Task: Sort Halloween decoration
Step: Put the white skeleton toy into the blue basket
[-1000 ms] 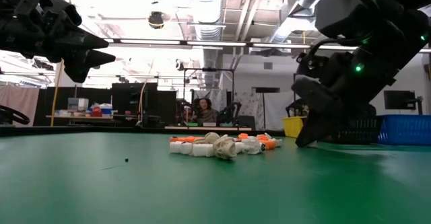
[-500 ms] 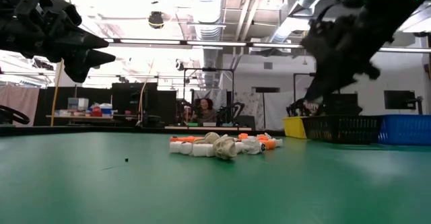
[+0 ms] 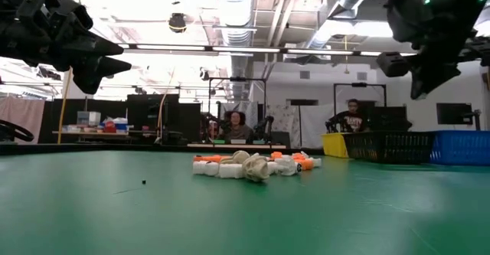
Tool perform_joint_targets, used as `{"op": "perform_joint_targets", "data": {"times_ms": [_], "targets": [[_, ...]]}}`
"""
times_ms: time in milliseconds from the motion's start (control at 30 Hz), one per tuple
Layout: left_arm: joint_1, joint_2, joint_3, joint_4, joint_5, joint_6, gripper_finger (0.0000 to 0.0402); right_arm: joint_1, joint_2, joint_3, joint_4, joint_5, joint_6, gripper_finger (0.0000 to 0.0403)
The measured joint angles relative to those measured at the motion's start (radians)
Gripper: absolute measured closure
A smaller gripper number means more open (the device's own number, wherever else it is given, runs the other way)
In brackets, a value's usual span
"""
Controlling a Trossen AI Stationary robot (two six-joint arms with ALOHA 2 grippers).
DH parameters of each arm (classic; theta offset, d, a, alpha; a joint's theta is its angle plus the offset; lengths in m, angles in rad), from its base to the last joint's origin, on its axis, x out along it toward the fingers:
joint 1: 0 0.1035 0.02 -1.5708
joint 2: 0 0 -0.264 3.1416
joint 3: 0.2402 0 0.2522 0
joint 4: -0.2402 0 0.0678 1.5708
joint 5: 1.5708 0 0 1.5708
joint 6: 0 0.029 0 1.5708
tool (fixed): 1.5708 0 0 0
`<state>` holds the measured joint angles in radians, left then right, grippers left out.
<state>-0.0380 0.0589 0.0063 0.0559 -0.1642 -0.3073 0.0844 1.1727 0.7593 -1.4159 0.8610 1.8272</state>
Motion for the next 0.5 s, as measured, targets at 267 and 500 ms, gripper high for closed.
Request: {"op": "perform_joint_targets", "data": {"times_ms": [267,500], "targets": [[0.0,0.0,0.0,0.0,0.0,0.0,0.0221,-0.171,0.074,0.0,0.0,-0.004,0.001,0.0354],[0.0,0.0,0.0,0.0,0.0,0.0,0.0221,-0.291,0.152,0.001,0.027,-0.123,-0.052,0.0291]]}}
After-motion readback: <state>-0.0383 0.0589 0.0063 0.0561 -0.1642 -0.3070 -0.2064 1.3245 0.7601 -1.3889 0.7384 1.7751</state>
